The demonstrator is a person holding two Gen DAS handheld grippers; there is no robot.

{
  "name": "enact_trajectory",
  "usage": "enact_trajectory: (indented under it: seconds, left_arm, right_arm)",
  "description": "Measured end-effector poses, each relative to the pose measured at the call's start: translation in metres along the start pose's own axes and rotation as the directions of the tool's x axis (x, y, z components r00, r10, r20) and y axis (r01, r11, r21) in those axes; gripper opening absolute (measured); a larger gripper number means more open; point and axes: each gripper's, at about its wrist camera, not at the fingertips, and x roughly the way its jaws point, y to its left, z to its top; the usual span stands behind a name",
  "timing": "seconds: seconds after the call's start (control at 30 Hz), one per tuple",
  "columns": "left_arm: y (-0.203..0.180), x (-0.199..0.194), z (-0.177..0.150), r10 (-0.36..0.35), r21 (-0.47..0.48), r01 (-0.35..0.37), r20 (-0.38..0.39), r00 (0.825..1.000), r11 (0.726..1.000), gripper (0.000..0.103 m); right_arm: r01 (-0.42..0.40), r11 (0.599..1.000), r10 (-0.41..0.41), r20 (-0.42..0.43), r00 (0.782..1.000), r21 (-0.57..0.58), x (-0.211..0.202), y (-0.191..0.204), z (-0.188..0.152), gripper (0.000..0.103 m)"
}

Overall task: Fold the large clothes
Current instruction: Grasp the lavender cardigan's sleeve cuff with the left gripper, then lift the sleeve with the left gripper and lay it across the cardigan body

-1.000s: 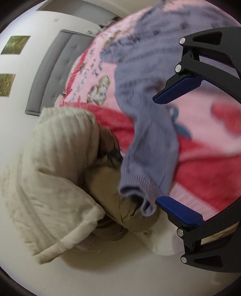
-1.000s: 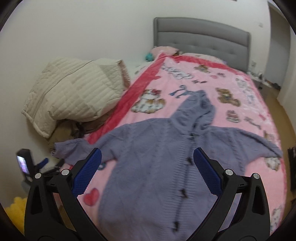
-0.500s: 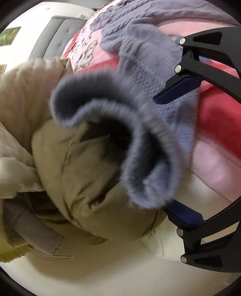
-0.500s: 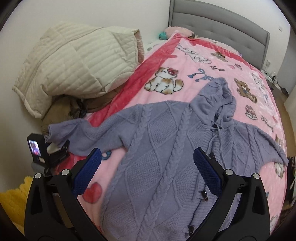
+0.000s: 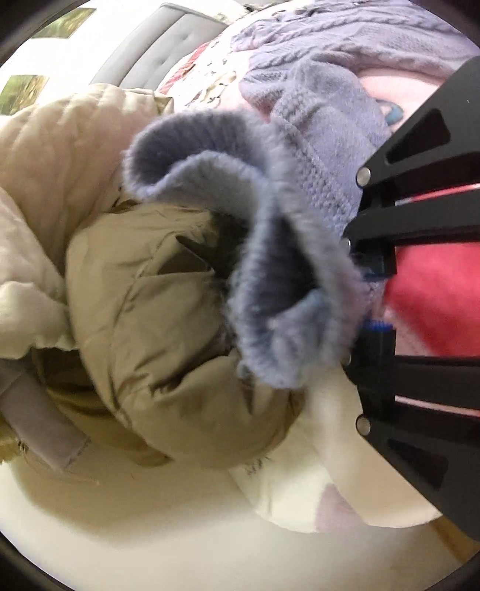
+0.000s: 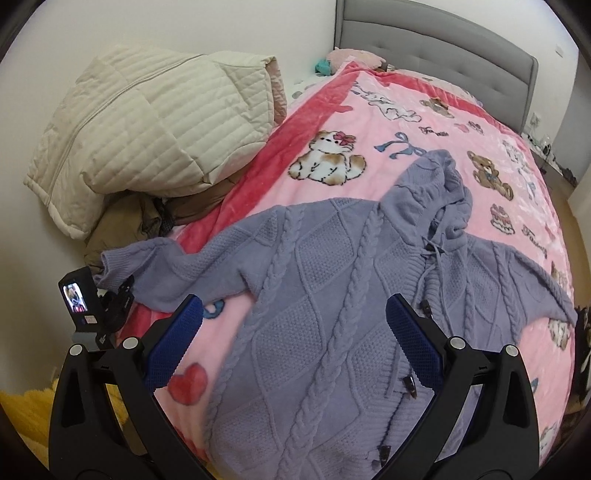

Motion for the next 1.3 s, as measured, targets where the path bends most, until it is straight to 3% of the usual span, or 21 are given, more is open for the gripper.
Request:
enact_trajectory:
  seconds: [0.1,0.23,0.33,0.43,0.57,0.73,0.8,0.83,0.87,0.97,1.03,1.07,1.17,1.23,1.3]
  left_arm:
    - [-0.011,-0.02,0.002,0.012,-0.021,-0.011,0.016,1.0,1.0,0.011]
    - [-0.039,-0.05,0.023,-0.023,0.002,0.023,0.018,1.0,1.0,0.01]
    - [-0.062,-0.081,0.049,-0.111,0.01,0.111,0.01,0.994,0.994,0.01]
    - [-0.118,-0.109,0.082,-0.176,0.084,0.173,0.03,0.984,0.981,0.01]
    - [-0.216,-0.145,0.115,-0.299,0.222,0.273,0.094,0.949,0.936,0.01]
    - [-0.353,-0.179,0.114,-0.429,0.309,0.374,0.133,0.893,0.875,0.01]
    - [-0.421,-0.186,0.094,-0.463,0.346,0.4,0.121,0.878,0.849,0.01]
    - [-0.433,-0.191,0.079,-0.464,0.367,0.397,0.114,0.879,0.842,0.01]
    - [-0.47,-0.19,0.063,-0.459,0.399,0.391,0.088,0.884,0.829,0.01]
    - [-0.532,-0.187,0.016,-0.446,0.449,0.397,0.003,0.895,0.8,0.01]
    - [-0.576,-0.174,-0.017,-0.42,0.463,0.394,-0.051,0.906,0.794,0.01]
    - [-0.561,-0.171,-0.039,-0.408,0.467,0.389,-0.066,0.911,0.794,0.01]
    - [-0.578,-0.152,-0.082,-0.347,0.506,0.345,-0.094,0.933,0.79,0.01]
    - [-0.582,-0.134,-0.113,-0.302,0.561,0.309,-0.108,0.947,0.768,0.01]
    - [-0.584,-0.125,-0.139,-0.293,0.607,0.301,-0.115,0.949,0.736,0.01]
  right_arm:
    - [0.0,1.0,0.0,0.002,1.0,0.01,-0.009,-0.005,-0.001,0.095]
    - [0.017,1.0,-0.018,0.03,0.999,0.021,-0.029,-0.016,-0.002,0.095]
    - [0.044,0.997,-0.046,0.042,0.998,0.059,-0.042,-0.036,-0.005,0.095]
    - [0.083,0.99,-0.089,0.05,0.995,0.11,-0.054,-0.065,-0.011,0.095]
    - [0.137,0.973,-0.151,0.066,0.986,0.187,-0.072,-0.119,-0.023,0.095]
    - [0.189,0.945,-0.213,0.067,0.975,0.267,-0.09,-0.199,-0.046,0.095]
    - [0.198,0.932,-0.227,0.064,0.972,0.304,-0.096,-0.233,-0.056,0.095]
    - [0.2,0.923,-0.231,0.056,0.971,0.33,-0.1,-0.258,-0.063,0.095]
    - [0.198,0.917,-0.229,0.052,0.972,0.346,-0.102,-0.274,-0.067,0.095]
    - [0.202,0.907,-0.236,0.047,0.971,0.37,-0.106,-0.325,-0.081,0.095]
    - [0.216,0.903,-0.246,0.036,0.968,0.373,-0.104,-0.358,-0.092,0.095]
    - [0.213,0.901,-0.243,0.033,0.969,0.377,-0.1,-0.374,-0.097,0.095]
    - [0.199,0.903,-0.224,0.022,0.974,0.38,-0.081,-0.406,-0.108,0.095]
    - [0.183,0.909,-0.197,0.001,0.98,0.375,-0.06,-0.423,-0.115,0.095]
    - [0.157,0.917,-0.17,0.004,0.985,0.368,-0.039,-0.432,-0.12,0.095]
